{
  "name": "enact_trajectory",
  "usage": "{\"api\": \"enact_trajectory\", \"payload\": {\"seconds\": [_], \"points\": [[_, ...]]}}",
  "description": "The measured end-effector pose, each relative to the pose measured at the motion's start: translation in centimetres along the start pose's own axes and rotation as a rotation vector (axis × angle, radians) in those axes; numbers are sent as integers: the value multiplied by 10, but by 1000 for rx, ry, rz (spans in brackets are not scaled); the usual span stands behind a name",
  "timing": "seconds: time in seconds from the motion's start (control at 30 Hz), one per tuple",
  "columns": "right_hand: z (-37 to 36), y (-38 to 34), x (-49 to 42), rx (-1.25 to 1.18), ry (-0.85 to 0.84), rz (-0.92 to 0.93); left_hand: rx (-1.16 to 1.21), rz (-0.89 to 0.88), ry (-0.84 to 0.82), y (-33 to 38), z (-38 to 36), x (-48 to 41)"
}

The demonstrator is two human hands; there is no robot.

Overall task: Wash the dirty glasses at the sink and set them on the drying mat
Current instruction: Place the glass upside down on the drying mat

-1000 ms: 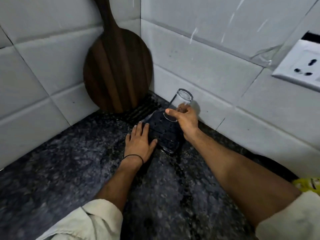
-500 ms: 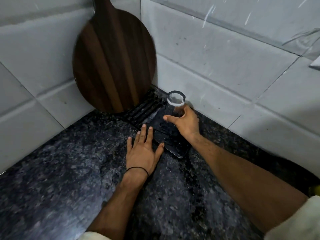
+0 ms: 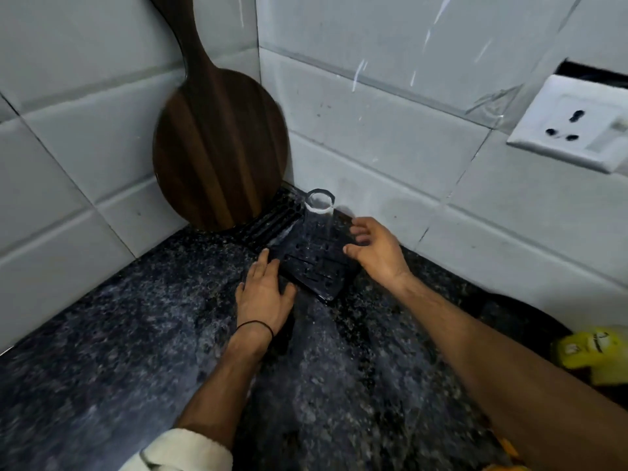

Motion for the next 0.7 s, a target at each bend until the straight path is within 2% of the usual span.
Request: {"api": "enact_trajectory", "payload": {"seconds": [0.17,0.27,0.5,0.7], "points": [[49,-5,84,-41,-131,58,219,-37,35,29,-13,81],[86,-9,143,-8,-149,111,286,-54,7,41,-29,139],[166,17,276,45,93,226,268,-174,-91,71,-71,247],[185,57,363,438,239,359,110,-261,-208,87,-106,293]]}}
Point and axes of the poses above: each hand's wrist, its own x-axis away from the middle knuckle, its own z-axis out of the back of the hand, y = z × x, the point moved 4 cm from there along -x, towards the middle knuckle, and after that the axes turned 3 degrees about z, right-handed, at the moved point
